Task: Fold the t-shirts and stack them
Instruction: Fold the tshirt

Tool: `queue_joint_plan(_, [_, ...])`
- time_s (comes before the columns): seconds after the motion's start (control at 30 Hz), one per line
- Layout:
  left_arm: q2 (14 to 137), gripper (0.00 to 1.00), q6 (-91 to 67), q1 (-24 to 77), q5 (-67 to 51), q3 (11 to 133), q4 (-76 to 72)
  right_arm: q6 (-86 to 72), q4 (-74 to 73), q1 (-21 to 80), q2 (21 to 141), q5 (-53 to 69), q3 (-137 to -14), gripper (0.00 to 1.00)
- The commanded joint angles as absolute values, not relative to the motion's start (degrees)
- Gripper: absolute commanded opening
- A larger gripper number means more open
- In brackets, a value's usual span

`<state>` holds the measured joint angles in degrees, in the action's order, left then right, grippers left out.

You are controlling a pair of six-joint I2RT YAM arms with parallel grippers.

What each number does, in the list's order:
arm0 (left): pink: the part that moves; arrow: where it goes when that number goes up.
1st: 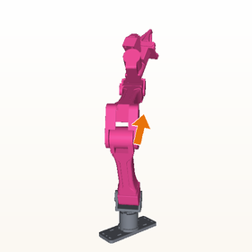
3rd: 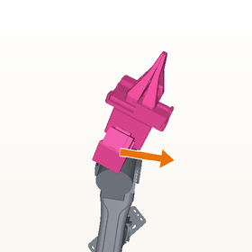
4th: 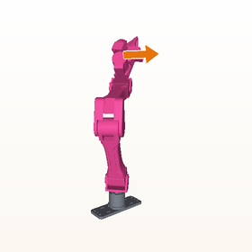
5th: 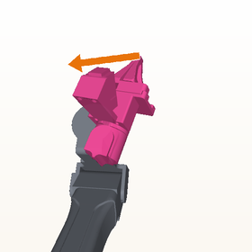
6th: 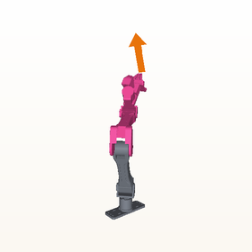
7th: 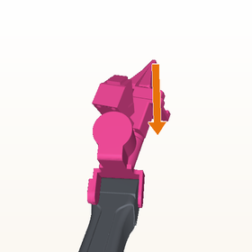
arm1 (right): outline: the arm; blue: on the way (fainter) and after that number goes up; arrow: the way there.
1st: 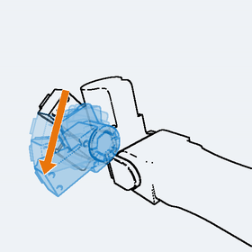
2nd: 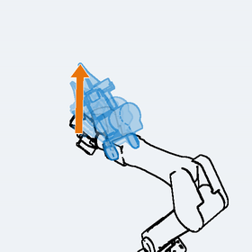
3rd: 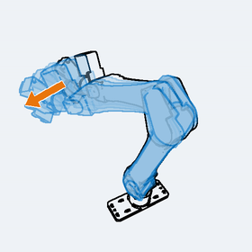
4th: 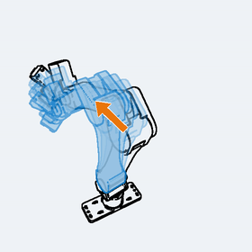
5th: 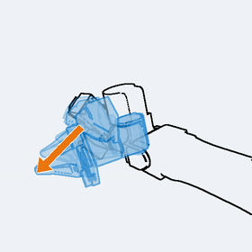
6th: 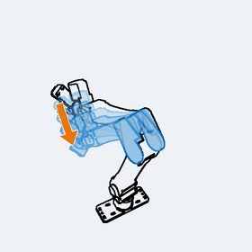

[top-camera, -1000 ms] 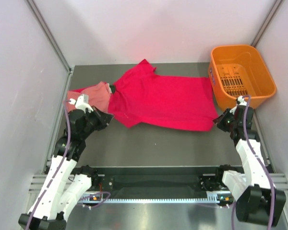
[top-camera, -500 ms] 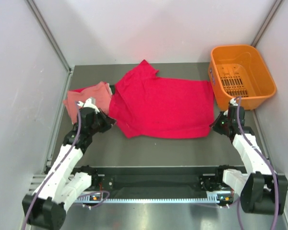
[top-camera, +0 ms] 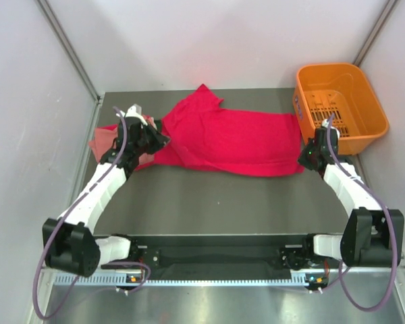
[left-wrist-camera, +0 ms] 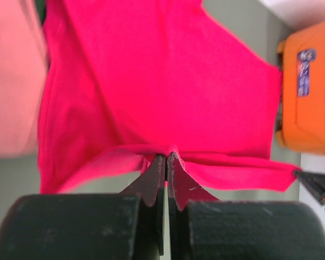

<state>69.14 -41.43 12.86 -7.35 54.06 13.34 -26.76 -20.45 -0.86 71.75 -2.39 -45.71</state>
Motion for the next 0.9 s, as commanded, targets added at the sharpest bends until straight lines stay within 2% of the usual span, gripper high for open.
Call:
queue_joint_plan(0.0, [74.7,0.00,-40.6,13.0,-6.2,60.5,8.4,-27.7,-17.6,-0.4,74.8,-7.2,-49.7,0.00])
queue_joint_plan(0.47, [94.8,0.00,-39.1,12.9,-4.5,77.5,7.7,-30.5,-15.7,1.3,83.4,-10.5,-56.8,0.00])
queue_joint_plan(0.67, [98.4,0.00,-38.8,12.6,-3.3,80.8,8.8,-32.0,-15.4,2.0,84.8,-11.9,-57.7,0.01])
queue_joint_plan(0.87, [96.5,0.00,-39.7,11.4,-2.1,78.3,8.5,-36.6,-17.1,2.0,84.5,-14.2,-57.3,0.02])
